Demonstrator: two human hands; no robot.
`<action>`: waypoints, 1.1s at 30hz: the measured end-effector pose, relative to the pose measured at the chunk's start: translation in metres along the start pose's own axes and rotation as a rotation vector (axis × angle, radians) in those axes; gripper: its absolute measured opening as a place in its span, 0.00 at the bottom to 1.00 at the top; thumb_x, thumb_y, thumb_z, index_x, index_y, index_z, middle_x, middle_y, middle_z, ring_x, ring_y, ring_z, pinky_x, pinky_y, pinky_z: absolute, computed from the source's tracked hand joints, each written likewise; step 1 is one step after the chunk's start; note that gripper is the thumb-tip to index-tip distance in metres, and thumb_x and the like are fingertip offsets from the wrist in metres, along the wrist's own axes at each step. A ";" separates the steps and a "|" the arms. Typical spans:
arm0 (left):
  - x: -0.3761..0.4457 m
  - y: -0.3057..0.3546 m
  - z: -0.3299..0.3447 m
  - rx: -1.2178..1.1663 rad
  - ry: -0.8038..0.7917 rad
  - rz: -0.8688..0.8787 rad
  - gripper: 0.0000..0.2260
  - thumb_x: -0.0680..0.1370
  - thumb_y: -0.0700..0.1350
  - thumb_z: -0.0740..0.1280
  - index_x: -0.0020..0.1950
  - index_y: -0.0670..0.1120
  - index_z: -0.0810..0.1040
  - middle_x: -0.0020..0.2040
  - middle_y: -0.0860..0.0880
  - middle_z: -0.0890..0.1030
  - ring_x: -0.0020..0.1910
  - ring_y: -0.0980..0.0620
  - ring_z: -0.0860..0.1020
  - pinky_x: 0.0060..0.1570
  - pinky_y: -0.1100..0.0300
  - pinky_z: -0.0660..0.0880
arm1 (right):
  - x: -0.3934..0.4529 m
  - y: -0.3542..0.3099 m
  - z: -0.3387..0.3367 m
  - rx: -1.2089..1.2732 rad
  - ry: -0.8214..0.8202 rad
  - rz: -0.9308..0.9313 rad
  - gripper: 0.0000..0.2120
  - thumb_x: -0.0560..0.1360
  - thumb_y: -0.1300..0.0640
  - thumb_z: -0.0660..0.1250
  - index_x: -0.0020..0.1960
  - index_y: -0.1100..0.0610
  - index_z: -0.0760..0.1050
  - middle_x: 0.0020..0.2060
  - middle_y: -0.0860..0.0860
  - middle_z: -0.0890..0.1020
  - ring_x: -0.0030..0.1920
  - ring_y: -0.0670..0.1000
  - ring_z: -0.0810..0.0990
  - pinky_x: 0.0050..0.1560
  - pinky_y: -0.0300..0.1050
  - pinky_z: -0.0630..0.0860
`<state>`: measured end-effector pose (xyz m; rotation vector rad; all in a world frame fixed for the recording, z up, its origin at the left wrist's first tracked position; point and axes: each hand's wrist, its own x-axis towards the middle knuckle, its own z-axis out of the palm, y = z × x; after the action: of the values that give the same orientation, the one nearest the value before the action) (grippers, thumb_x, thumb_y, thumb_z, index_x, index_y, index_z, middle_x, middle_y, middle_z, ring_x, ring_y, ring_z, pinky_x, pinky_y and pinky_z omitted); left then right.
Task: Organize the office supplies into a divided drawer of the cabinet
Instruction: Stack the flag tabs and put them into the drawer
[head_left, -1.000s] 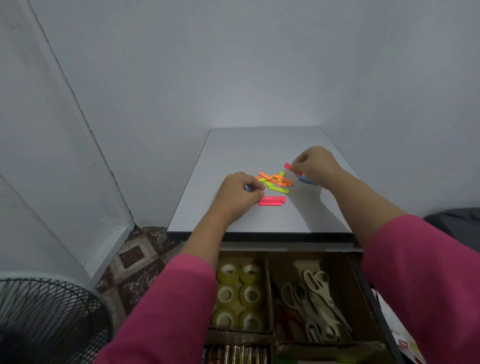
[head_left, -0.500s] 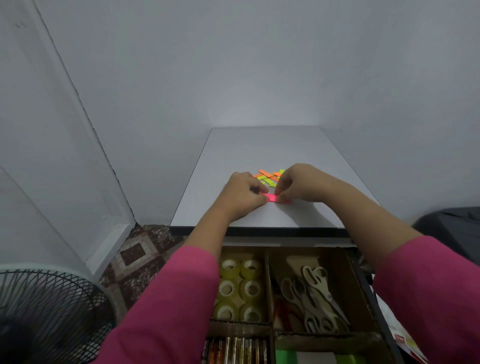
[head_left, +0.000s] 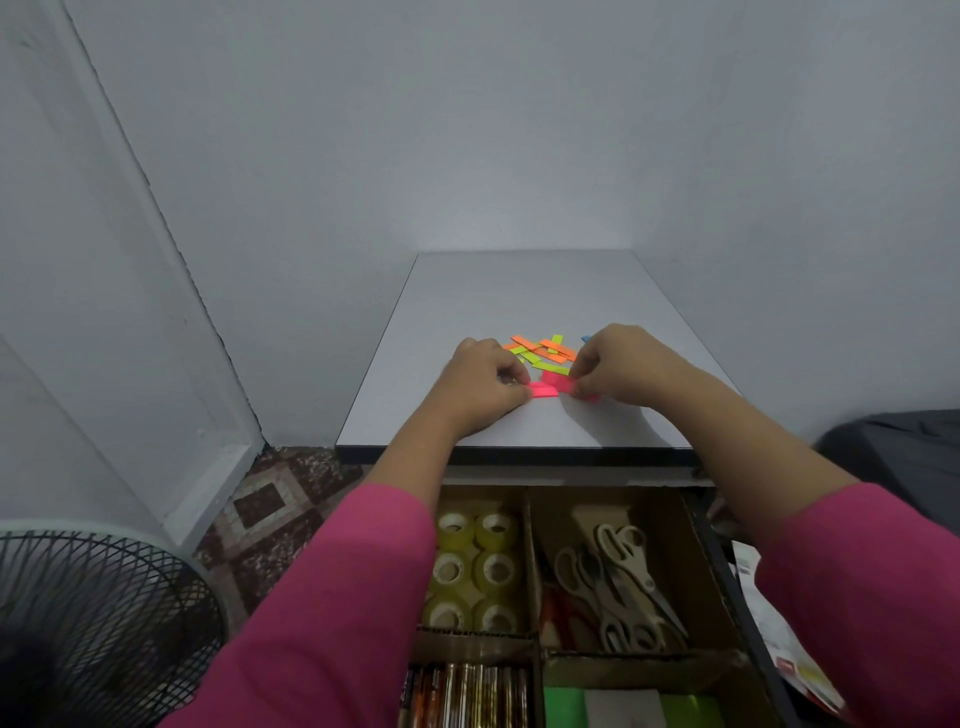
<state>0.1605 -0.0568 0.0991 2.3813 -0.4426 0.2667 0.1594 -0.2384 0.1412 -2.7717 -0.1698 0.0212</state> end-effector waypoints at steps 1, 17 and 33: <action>-0.001 0.001 0.000 0.012 -0.003 0.015 0.05 0.74 0.45 0.70 0.47 0.47 0.83 0.47 0.50 0.75 0.53 0.54 0.68 0.47 0.60 0.68 | 0.000 0.001 0.000 0.004 0.003 0.019 0.07 0.72 0.56 0.73 0.50 0.54 0.84 0.47 0.50 0.83 0.48 0.49 0.78 0.50 0.44 0.76; -0.003 0.010 -0.006 0.074 -0.103 0.021 0.11 0.76 0.45 0.67 0.57 0.48 0.82 0.55 0.49 0.74 0.57 0.52 0.67 0.56 0.58 0.68 | -0.032 0.030 0.023 0.632 0.166 0.051 0.02 0.72 0.58 0.72 0.41 0.55 0.82 0.37 0.49 0.83 0.41 0.46 0.78 0.38 0.36 0.72; 0.024 0.046 -0.020 0.306 -0.346 -0.153 0.04 0.72 0.39 0.72 0.40 0.45 0.78 0.40 0.48 0.77 0.41 0.50 0.74 0.42 0.58 0.73 | -0.027 0.028 0.025 0.671 0.183 0.048 0.02 0.73 0.60 0.71 0.43 0.57 0.83 0.40 0.50 0.82 0.43 0.45 0.78 0.39 0.33 0.71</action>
<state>0.1637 -0.0812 0.1486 2.7572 -0.3953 -0.1632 0.1345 -0.2586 0.1081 -2.0937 -0.0358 -0.1379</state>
